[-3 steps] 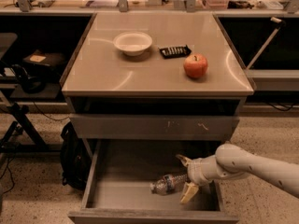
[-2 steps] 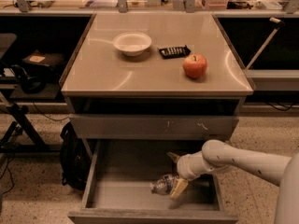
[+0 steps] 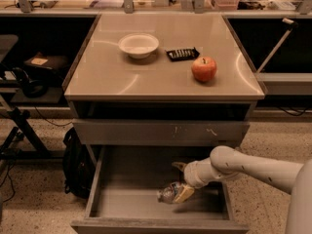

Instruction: Pick water bottle from middle drawer and place on counter

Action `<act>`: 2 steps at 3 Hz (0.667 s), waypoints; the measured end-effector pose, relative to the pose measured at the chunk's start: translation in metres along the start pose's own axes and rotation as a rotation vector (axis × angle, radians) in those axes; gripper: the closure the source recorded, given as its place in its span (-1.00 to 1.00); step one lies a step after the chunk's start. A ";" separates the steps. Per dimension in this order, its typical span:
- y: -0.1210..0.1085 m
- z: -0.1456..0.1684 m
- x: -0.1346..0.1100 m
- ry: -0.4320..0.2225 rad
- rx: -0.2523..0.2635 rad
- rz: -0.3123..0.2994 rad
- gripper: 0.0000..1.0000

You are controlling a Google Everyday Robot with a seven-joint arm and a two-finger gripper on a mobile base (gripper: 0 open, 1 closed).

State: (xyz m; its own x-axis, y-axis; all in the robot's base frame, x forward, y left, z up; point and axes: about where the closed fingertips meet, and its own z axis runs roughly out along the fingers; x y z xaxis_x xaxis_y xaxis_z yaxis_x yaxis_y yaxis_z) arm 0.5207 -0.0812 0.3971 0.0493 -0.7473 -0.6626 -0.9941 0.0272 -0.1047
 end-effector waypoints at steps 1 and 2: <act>0.000 0.000 0.000 0.000 0.000 0.000 -0.18; 0.000 0.000 0.000 0.000 0.000 0.000 0.30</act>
Offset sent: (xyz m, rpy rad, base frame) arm 0.0000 0.0000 0.0000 0.0000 0.0000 0.0000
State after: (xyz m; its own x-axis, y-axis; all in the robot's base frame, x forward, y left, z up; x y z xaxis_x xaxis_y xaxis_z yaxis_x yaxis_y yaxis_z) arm 0.5207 -0.0812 0.3971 0.0494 -0.7473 -0.6627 -0.9941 0.0271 -0.1046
